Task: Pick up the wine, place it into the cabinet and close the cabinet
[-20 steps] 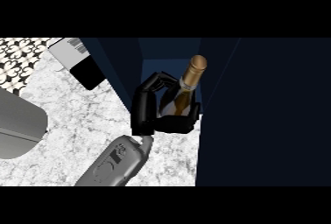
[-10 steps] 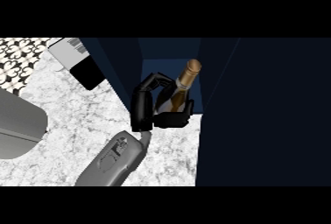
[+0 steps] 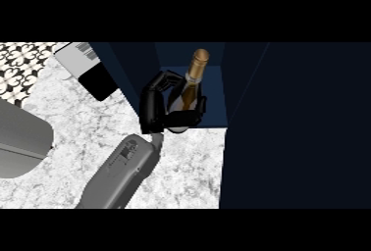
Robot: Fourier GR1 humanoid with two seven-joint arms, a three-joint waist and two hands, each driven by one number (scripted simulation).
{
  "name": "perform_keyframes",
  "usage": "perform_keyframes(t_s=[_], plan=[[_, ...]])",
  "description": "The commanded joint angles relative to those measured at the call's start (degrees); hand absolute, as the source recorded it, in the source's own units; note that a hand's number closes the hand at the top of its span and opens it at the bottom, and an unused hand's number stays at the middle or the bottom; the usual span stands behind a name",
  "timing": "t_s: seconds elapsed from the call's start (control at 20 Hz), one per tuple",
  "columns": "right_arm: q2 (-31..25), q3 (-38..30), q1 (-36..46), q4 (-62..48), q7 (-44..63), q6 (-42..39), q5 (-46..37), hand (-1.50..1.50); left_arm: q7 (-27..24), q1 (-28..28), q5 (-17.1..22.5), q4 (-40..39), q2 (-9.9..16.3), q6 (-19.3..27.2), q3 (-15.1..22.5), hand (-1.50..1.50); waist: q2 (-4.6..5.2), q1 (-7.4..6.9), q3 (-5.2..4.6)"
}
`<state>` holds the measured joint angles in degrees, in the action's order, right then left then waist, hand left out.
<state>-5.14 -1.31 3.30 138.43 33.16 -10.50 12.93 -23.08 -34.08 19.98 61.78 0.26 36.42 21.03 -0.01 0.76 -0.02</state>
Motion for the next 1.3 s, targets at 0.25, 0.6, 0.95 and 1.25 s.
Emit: perform_keyframes(t_s=[0.25, 0.6, 0.95, 1.25], plan=[[0.4, 0.8, -3.0, 7.5, 2.0, -0.2, 4.4, -1.5, -2.8, -8.5, 3.1, -13.2, -0.2, -7.1, -7.2, 1.5, 0.16, 0.53, 0.0], [-0.3, 0.0, 1.1, 8.2, 6.7, 2.9, 4.4, -1.5, -1.7, -13.1, 5.5, -18.8, -0.2, -2.5, -5.3, 1.5, 0.14, 0.85, -0.02], [0.2, 2.5, 0.6, 6.7, 5.7, 2.0, 1.6, -1.5, -8.2, -19.1, 4.3, -28.1, -0.3, -3.8, -8.8, 1.5, 0.27, 0.99, -0.03], [0.0, -1.0, -1.1, 6.0, 2.5, 0.6, 5.8, -1.5, -11.5, -22.8, 3.8, -32.9, 0.5, -4.1, -11.9, 1.5, 0.24, 0.76, 0.01]])
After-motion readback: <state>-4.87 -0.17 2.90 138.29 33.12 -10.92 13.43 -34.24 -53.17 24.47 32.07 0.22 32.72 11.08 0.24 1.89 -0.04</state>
